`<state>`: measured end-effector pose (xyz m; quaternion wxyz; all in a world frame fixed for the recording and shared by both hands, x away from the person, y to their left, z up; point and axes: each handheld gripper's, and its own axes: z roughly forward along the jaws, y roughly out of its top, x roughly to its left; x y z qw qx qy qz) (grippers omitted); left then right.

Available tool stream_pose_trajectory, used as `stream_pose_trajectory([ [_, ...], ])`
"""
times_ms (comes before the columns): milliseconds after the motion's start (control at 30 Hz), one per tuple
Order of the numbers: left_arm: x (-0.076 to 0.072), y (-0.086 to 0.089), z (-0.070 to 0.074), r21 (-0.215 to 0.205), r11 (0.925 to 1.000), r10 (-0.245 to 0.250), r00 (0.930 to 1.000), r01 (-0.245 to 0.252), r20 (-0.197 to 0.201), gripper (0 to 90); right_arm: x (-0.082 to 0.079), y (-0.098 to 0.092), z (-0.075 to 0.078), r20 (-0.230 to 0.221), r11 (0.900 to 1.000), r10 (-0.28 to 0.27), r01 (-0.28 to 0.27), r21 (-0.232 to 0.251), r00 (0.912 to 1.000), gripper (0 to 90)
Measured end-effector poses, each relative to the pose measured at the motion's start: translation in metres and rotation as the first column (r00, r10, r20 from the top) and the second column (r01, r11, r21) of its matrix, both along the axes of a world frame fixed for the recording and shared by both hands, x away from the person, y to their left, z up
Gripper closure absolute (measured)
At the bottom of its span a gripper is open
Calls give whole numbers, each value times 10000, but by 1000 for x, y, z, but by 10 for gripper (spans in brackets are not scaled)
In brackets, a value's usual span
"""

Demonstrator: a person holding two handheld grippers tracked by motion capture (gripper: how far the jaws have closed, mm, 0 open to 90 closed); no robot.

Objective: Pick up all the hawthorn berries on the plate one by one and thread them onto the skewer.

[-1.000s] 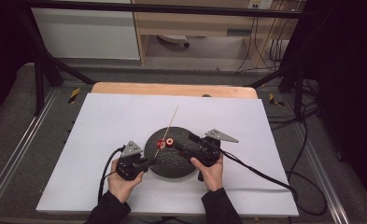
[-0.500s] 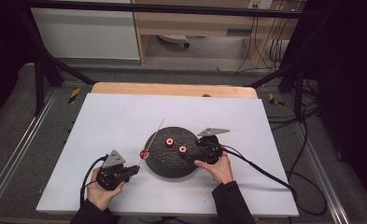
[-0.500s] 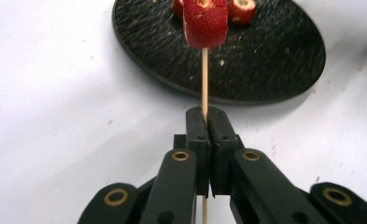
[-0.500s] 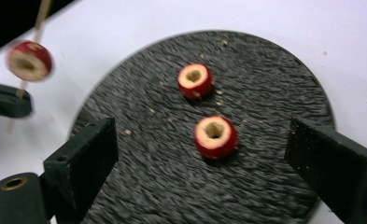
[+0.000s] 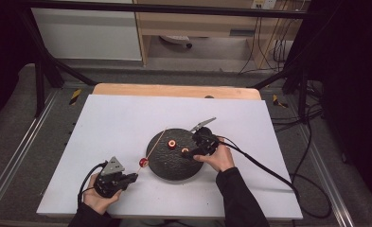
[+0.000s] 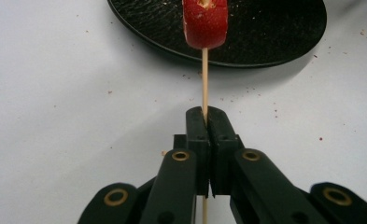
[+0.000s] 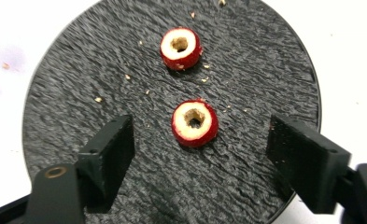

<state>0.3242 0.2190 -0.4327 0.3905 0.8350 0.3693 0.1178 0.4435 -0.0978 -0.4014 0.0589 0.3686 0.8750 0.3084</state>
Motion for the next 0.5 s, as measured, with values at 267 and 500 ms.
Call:
stream_pose_trajectory([
  [267, 0, 2, -1, 80, 9999, 150, 9999, -150, 7, 885, 12, 18, 1, -564, 9973, 238, -276, -687, 9981, 356],
  [500, 1, 3, -1, 68, 9999, 150, 9999, -150, -34, 885, 21, 28, -4, -961, 9934, 191, -297, -1104, 9952, 464],
])
